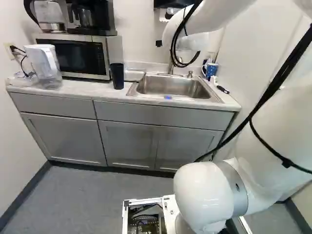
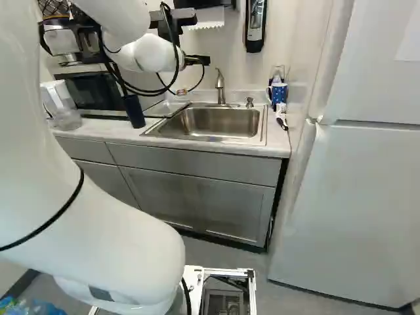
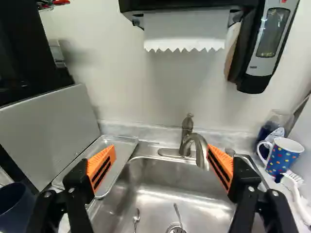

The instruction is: Rinse the cup and place it in the tray

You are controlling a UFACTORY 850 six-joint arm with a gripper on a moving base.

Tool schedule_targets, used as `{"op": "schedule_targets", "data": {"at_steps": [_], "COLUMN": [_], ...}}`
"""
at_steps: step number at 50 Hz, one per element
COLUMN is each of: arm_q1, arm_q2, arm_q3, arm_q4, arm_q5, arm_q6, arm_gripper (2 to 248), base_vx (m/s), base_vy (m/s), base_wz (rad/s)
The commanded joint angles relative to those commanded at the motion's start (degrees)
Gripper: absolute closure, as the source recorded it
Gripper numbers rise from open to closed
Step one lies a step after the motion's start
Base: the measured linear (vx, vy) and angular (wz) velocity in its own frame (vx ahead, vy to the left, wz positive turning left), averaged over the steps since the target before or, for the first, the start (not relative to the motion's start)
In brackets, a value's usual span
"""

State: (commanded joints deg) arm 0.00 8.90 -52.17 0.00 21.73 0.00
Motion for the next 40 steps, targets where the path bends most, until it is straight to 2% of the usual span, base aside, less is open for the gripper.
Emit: {"op": "schedule_targets", "data": {"at_steps": [21,40], "arm_q1": [0.0,0.0], "arm_q2": [0.0,0.0], "arm_q3": [0.0,0.0], "arm_q4": [0.0,0.0], "arm_q5": [0.0,0.0], "arm_q6": [0.0,0.0], "arm_gripper": [3,3], "base_vx": [0.096,0.053], "base_vy": [-0.003,-0.001], "base_wz": [0.121,0.007]}}
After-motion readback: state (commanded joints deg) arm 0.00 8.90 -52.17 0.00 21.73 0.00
